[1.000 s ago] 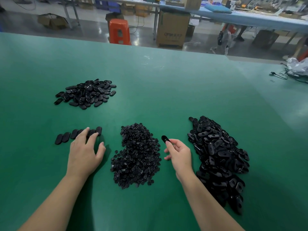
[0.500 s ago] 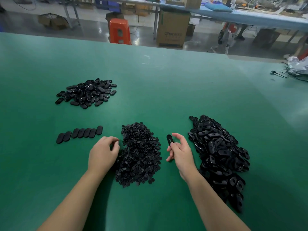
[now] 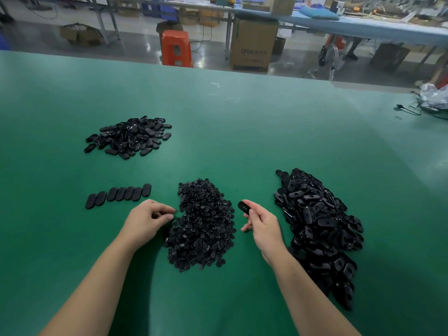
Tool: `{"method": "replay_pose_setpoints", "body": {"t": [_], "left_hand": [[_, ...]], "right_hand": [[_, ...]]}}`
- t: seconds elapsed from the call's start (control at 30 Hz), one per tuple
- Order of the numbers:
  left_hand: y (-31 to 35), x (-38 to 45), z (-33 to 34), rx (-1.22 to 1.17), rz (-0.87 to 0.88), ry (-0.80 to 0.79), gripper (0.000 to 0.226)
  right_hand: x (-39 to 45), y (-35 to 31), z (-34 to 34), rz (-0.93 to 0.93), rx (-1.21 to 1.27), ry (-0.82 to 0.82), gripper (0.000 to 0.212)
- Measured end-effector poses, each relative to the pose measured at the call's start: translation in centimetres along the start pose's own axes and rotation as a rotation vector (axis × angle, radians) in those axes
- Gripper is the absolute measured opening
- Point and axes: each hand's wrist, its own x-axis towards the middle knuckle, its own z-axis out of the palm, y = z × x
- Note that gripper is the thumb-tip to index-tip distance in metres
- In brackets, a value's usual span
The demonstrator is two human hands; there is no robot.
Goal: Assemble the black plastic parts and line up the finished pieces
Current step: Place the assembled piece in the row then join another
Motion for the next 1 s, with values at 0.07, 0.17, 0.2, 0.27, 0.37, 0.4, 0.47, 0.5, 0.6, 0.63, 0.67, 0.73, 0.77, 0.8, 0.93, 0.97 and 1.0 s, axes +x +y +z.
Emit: {"method": "replay_pose_setpoints", "body": {"t": [0.07, 0.17, 0.2, 0.27, 0.37, 0.4, 0.47, 0.5, 0.6, 0.63, 0.67, 0.73, 0.77, 0.8, 0.93, 0.97, 1.0], "left_hand": [[-0.1, 0.0, -0.2, 0.006, 0.014, -0.018, 0.019], [-0.1, 0.2, -0.3, 0.006, 0.013, -0.029, 0.02], [-0.2, 0.2, -0.3, 0.009, 0.011, -0.028, 0.021], [-0.2, 0.1, -0.3, 0.019, 0.011, -0.025, 0.021], [-0.2, 0.1, 0.0, 0.031, 0.012, -0.017, 0.017], [-0.1, 0.1, 0.0, 0.037, 0.013, -0.012, 0.016], [0.0, 0.0, 0.1, 0.046, 0.018, -0.004, 0.015], [0.0, -0.1, 0.1, 0.046, 0.02, 0.001, 0.015], [0.0, -0.2, 0.3, 0.045, 0.016, 0.014, 0.017], [0.1, -0.2, 0.3, 0.05, 0.014, 0.018, 0.017], [0.2, -0.2, 0.3, 0.056, 0.012, 0.021, 0.017], [0.4, -0.2, 0.4, 0.056, 0.013, 0.022, 0.017], [0.5, -0.3, 0.5, 0.04, 0.013, 0.027, 0.018], [0.6, -0.4, 0.6, 0.012, 0.011, 0.038, 0.017], [1.6, -1.1, 1.5, -0.092, 0.032, 0.135, 0.013], [2.1, -1.3, 1.8, -0.124, 0.044, 0.163, 0.014], [2.7, -1.5, 2.1, -0.169, 0.051, 0.178, 0.014]], "right_hand": [[0.0, -0.1, 0.0, 0.002, -0.006, 0.001, 0.038], [0.0, -0.2, -0.1, 0.01, -0.007, -0.003, 0.036], [0.0, -0.2, -0.2, 0.012, -0.006, -0.003, 0.037], [-0.2, -0.3, -0.3, 0.01, -0.013, -0.01, 0.037], [-0.3, -0.4, -0.5, 0.012, -0.032, -0.023, 0.037], [-0.3, -0.4, -0.5, 0.011, -0.049, -0.026, 0.037], [-0.3, -0.4, -0.4, 0.002, -0.099, -0.03, 0.037], [-0.3, -0.4, -0.3, -0.005, -0.118, -0.033, 0.036], [-0.4, -0.2, -0.4, -0.016, -0.104, -0.05, 0.035], [-0.4, -0.2, -0.4, -0.013, -0.098, -0.047, 0.033], [-0.4, -0.3, -0.4, -0.01, -0.088, -0.039, 0.028], [-0.4, -0.3, -0.3, 0.004, -0.02, -0.019, 0.02], [-0.3, -0.2, -0.3, 0.015, 0.039, -0.012, 0.024], [-0.2, -0.2, -0.2, 0.027, 0.099, -0.007, 0.028], [0.0, 0.1, 0.0, 0.035, 0.113, 0.039, 0.027], [0.0, 0.2, 0.0, 0.029, 0.093, 0.042, 0.028], [0.0, 0.2, 0.0, 0.021, 0.071, 0.041, 0.028]]}}
